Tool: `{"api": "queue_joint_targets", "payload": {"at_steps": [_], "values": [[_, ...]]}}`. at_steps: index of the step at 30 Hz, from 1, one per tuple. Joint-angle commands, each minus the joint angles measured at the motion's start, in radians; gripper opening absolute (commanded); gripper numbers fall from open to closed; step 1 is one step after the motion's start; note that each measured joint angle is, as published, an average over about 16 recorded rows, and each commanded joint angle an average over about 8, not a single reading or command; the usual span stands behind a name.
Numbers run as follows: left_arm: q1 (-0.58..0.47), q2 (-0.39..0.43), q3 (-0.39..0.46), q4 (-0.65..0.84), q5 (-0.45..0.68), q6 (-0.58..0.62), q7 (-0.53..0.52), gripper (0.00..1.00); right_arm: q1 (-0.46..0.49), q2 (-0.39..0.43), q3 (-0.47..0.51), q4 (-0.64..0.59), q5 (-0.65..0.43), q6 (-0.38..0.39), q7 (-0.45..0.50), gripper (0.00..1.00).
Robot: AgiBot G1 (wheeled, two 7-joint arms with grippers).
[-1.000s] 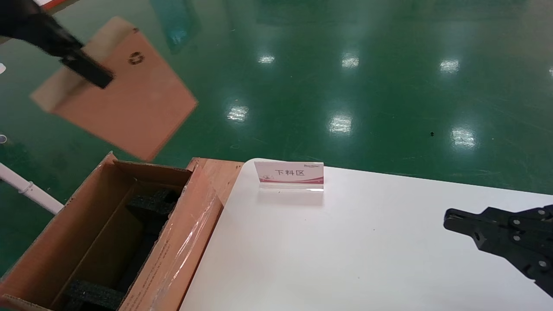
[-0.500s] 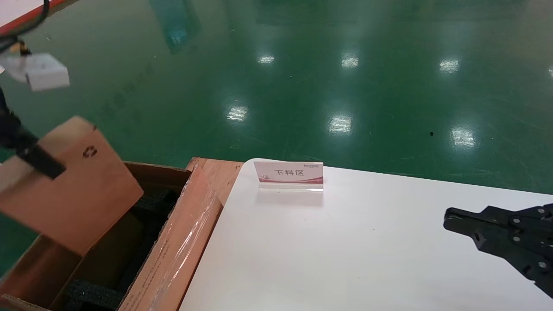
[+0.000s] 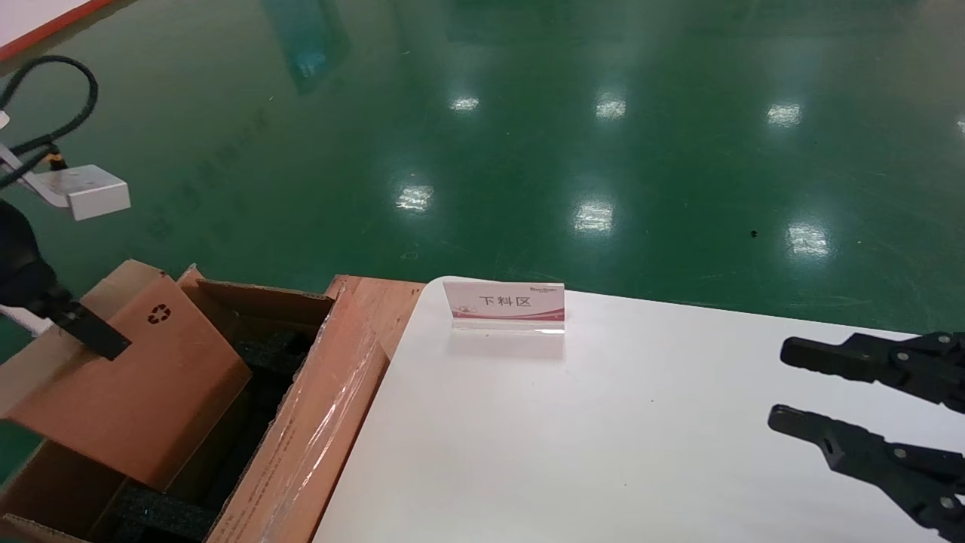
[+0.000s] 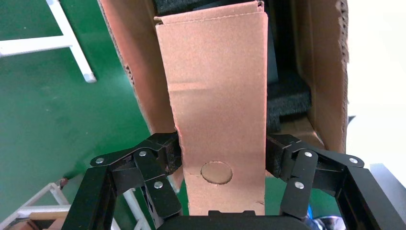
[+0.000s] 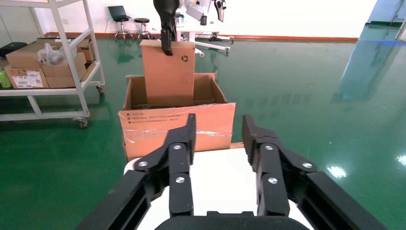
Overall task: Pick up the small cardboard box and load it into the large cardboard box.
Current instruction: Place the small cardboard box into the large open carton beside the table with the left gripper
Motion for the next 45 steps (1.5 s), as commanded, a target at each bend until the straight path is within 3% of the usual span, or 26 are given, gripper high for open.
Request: {"api": "queue_joint_targets", "payload": {"at_steps": [1, 19, 45], "values": [[0.019, -0.006, 0.001, 0.002, -0.005, -0.021, -0.014, 0.00, 0.000, 0.000, 0.000, 0.000, 0.000, 0.000, 0.000, 1.00], [0.193, -0.041, 0.024, 0.074, 0.003, -0.131, -0.027, 0.00, 0.000, 0.000, -0.001, 0.000, 0.001, 0.001, -0.001, 1.00], [0.335, -0.006, 0.035, 0.180, 0.040, -0.262, -0.040, 0.00, 0.001, 0.001, -0.003, 0.000, 0.002, 0.001, -0.001, 1.00]]}}
